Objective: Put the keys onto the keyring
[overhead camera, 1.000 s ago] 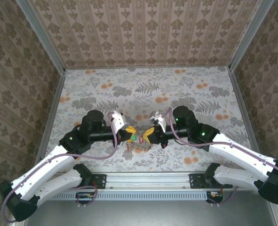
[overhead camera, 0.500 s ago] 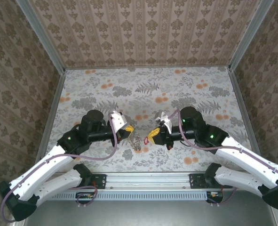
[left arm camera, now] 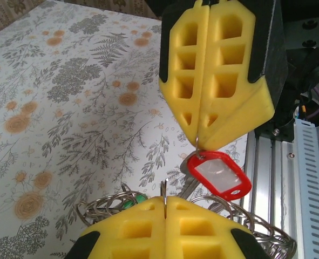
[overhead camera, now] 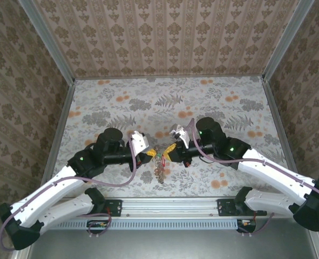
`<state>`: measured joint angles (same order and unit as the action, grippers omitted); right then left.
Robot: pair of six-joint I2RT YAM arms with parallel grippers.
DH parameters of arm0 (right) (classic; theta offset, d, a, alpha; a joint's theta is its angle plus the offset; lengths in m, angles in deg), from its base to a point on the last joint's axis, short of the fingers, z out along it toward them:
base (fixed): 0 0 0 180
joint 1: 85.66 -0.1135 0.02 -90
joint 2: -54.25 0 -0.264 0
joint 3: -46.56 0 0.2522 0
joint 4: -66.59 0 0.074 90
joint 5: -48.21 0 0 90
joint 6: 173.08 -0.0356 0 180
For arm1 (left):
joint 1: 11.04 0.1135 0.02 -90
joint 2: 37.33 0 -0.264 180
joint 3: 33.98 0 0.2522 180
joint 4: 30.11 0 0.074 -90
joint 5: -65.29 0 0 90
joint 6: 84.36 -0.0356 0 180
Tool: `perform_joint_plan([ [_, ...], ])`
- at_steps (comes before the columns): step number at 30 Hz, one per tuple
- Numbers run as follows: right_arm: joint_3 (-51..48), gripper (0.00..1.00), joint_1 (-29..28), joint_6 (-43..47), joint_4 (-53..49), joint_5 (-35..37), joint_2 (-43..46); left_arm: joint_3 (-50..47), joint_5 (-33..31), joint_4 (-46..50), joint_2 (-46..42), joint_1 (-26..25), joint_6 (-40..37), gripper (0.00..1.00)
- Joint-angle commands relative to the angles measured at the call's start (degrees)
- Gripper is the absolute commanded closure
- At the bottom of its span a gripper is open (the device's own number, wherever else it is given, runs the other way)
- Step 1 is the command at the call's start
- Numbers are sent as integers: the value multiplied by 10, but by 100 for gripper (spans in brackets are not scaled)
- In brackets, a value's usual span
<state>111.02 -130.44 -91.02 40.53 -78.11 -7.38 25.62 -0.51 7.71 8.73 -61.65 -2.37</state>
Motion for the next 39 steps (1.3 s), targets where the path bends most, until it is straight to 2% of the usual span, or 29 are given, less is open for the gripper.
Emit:
perform_joint_plan([
  [1, 21, 100, 0, -14, 29, -21, -9, 20, 15, -27, 2, -3, -15, 100],
  [22, 27, 100, -2, -26, 45, -8, -48, 8, 27, -38, -10, -6, -13, 100],
  [39, 53, 100, -1, -13, -12, 13, -80, 8, 29, -40, -22, -12, -16, 100],
])
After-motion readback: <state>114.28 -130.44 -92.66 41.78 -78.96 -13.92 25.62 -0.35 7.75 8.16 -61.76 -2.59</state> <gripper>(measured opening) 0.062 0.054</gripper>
